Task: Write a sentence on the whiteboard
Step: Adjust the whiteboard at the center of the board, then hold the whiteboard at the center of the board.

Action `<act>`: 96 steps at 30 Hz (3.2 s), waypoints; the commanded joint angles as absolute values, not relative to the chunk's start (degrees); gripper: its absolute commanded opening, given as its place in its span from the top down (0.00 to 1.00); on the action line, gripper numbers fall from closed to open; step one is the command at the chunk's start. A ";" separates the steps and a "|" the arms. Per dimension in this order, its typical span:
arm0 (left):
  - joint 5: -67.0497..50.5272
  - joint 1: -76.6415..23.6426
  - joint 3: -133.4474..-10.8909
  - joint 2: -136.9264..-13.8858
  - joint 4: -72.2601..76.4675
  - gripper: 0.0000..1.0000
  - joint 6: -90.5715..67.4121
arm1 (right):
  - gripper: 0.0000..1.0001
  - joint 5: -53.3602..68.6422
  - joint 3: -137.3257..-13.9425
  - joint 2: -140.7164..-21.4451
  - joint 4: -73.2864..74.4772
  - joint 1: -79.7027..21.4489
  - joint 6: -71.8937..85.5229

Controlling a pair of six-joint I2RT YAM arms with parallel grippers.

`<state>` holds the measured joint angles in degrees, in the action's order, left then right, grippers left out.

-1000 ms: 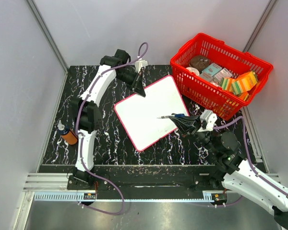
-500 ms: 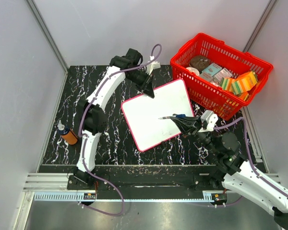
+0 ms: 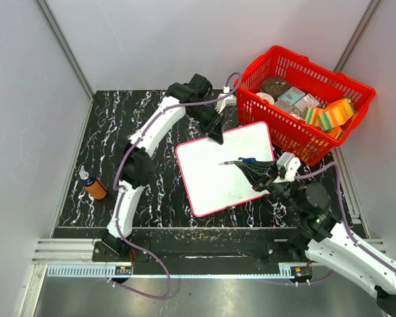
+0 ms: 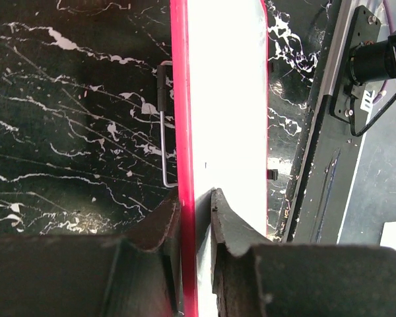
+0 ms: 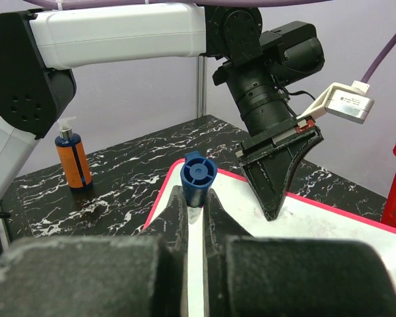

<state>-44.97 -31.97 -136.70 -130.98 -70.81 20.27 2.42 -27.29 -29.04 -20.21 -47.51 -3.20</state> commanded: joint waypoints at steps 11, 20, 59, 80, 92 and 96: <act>-30.94 -38.41 -135.62 -133.51 -65.04 1.00 32.26 | 1.00 0.70 -26.89 -27.16 -20.21 -47.81 -3.25; -29.27 -38.58 -131.92 -130.17 -59.33 0.70 31.02 | 1.00 0.35 -26.81 -25.67 -18.98 -47.81 -3.34; -6.60 -38.23 -103.38 -95.58 -28.86 0.22 16.53 | 1.00 0.35 -26.81 -21.89 -15.91 -47.90 -2.81; -46.49 -15.03 -35.17 -64.59 24.93 0.12 -30.66 | 1.00 -5.68 -25.05 -20.74 -16.08 -47.90 1.30; -48.42 -14.77 -34.36 -73.20 28.21 0.15 -29.00 | 1.00 -13.01 -25.75 -26.37 -21.00 -47.81 4.22; -50.35 -14.77 -35.94 -77.86 30.58 0.20 -29.44 | 1.00 -12.48 -25.75 -26.89 -21.71 -47.81 4.13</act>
<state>-46.48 -15.09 -33.74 -74.61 24.14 -29.04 -11.27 -25.06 -26.35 -17.26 -47.57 3.51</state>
